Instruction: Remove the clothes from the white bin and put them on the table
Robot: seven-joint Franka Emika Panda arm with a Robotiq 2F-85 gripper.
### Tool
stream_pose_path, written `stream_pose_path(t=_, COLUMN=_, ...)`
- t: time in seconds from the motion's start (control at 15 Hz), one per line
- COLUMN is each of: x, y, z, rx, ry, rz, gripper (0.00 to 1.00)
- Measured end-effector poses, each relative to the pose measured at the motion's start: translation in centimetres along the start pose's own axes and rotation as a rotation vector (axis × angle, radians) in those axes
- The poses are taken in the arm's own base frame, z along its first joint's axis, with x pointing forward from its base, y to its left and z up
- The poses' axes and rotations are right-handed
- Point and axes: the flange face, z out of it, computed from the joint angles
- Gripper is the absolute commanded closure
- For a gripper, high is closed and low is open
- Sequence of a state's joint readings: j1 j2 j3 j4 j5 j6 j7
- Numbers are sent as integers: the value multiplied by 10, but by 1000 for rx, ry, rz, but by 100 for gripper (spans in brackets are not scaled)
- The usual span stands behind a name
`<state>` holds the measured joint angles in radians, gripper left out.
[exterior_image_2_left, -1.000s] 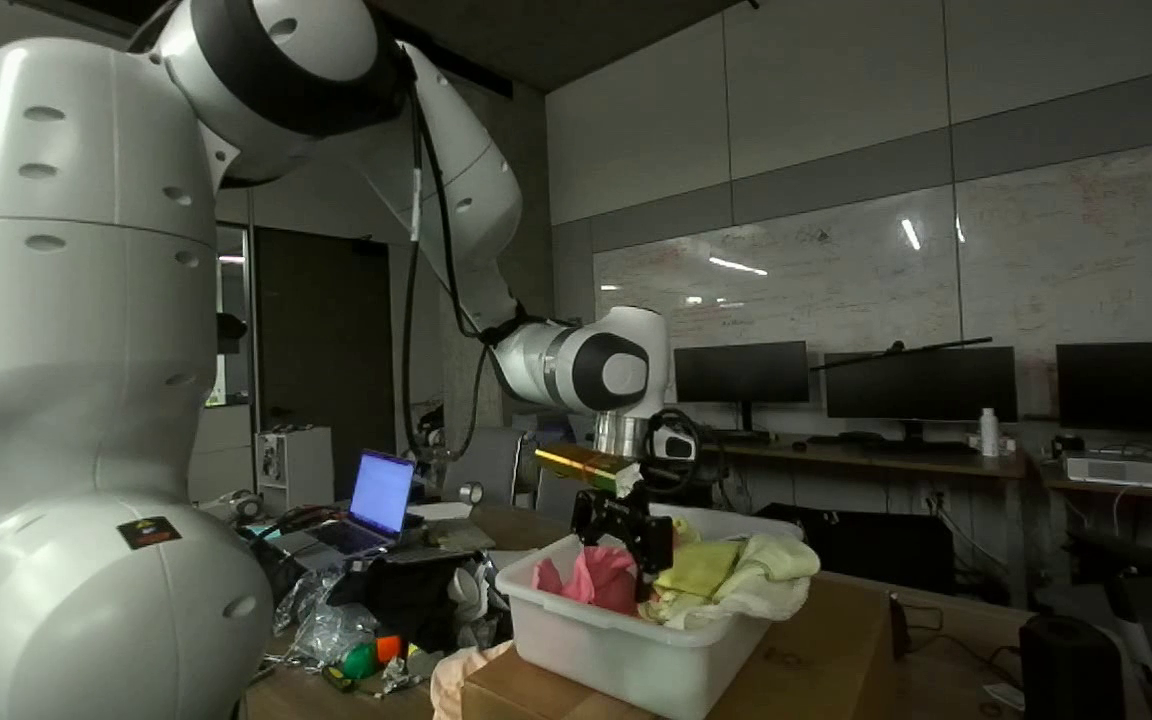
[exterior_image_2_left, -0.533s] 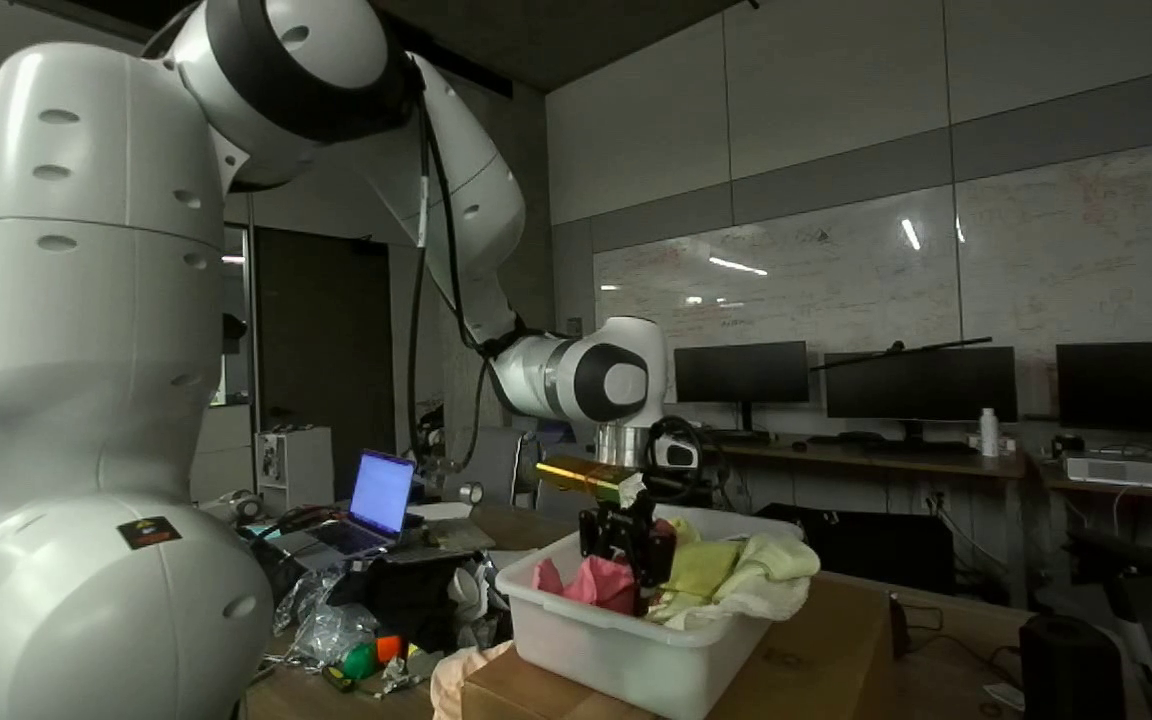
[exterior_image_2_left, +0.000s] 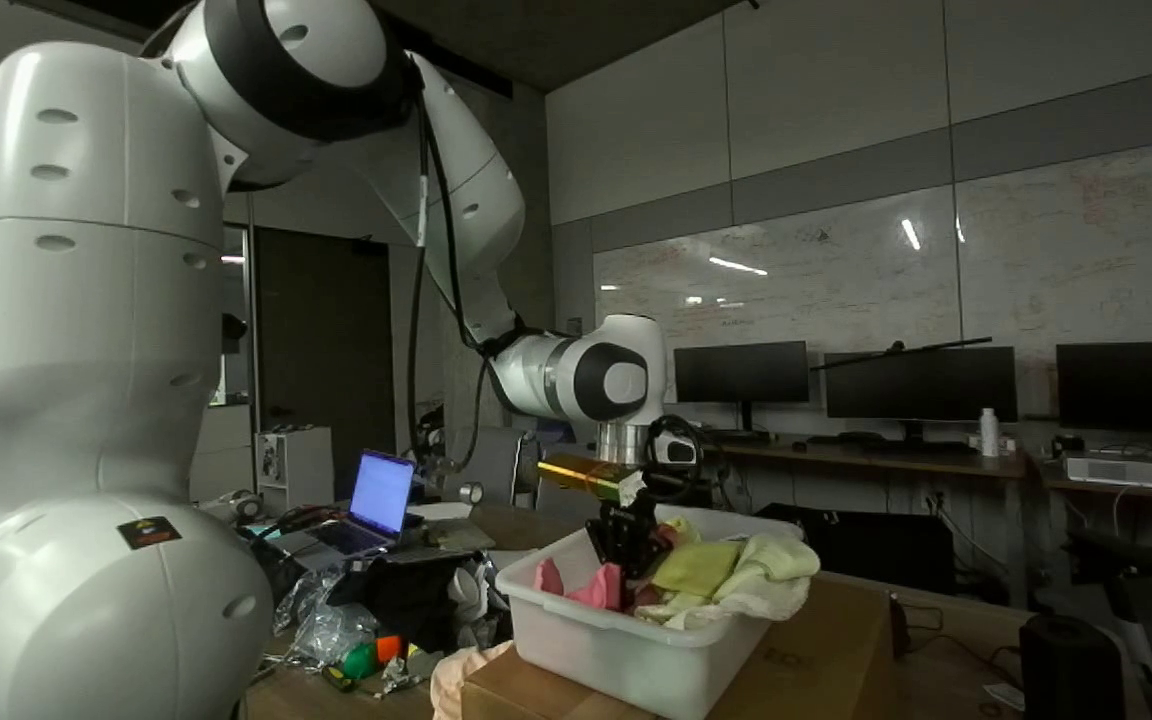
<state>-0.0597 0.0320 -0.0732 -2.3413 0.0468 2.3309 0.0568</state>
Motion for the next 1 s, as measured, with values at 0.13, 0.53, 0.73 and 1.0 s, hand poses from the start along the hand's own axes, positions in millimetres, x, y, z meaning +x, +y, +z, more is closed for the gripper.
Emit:
stream_pose_path(t=0.13, x=0, y=0, z=-7, rx=3, ry=33, rz=6, gripper=97)
stream_pose_path(t=0.53, x=-21, y=-5, z=-52, rx=-18, ry=174, rz=15, gripper=96)
stream_pose_path(t=0.73, x=-35, y=-11, z=-84, rx=-19, ry=258, rz=38, gripper=96)
stream_pose_path(t=1.0, x=-55, y=-23, z=-123, rx=-17, ry=365, rz=75, gripper=96)
